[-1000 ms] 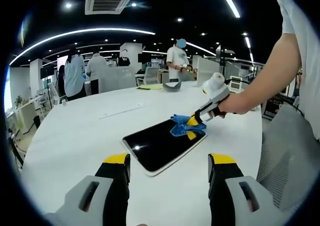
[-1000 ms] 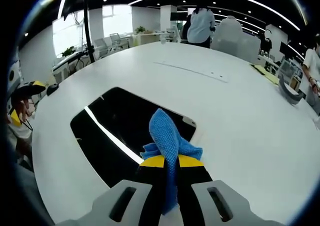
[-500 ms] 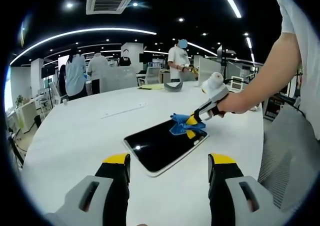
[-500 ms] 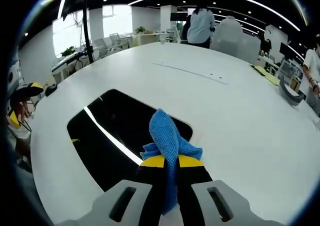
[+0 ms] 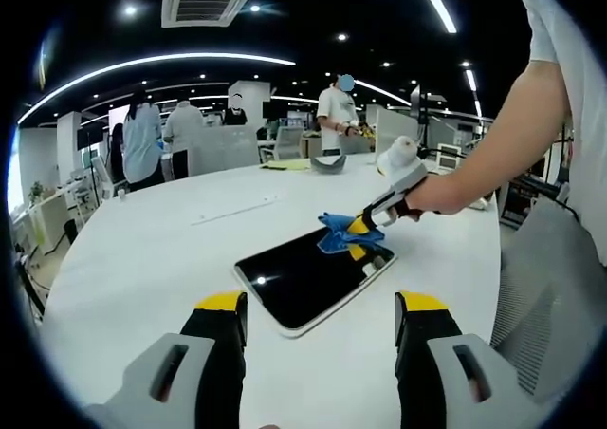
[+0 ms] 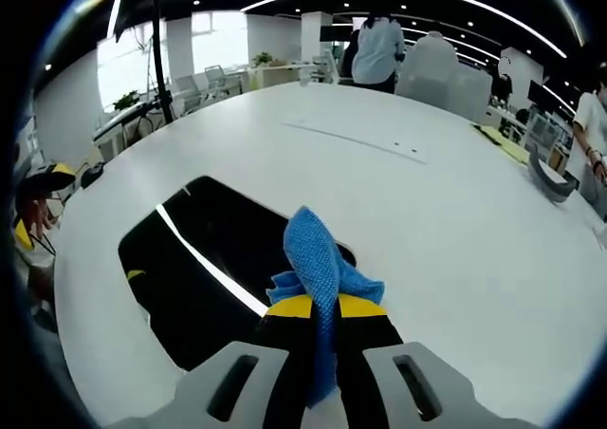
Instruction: Wipe the mirror surface with the cleaning cloth until all visible marks leave the cleaned area.
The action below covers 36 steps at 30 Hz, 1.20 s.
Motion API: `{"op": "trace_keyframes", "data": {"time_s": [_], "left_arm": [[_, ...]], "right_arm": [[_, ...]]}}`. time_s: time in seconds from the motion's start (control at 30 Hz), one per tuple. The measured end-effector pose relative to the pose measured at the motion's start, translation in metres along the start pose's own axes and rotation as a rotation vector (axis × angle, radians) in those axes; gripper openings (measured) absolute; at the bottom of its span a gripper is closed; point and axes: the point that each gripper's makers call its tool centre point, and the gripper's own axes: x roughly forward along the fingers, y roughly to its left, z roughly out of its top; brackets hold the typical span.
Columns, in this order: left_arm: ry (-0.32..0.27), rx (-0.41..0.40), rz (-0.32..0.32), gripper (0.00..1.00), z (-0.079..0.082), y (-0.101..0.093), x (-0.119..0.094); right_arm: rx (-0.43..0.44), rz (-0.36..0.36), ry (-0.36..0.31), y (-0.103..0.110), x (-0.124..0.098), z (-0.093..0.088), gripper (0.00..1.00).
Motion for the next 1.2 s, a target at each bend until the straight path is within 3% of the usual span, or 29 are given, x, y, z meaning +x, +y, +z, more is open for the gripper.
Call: {"op": "trace_keyframes", "data": {"time_s": [1.2], "left_arm": [[0.012,-0.013,-0.002,0.62,-0.005,-0.004,0.003]], "right_arm": [[-0.022,0.001,0.013,-0.011,0.014,0.014,0.02]]}}
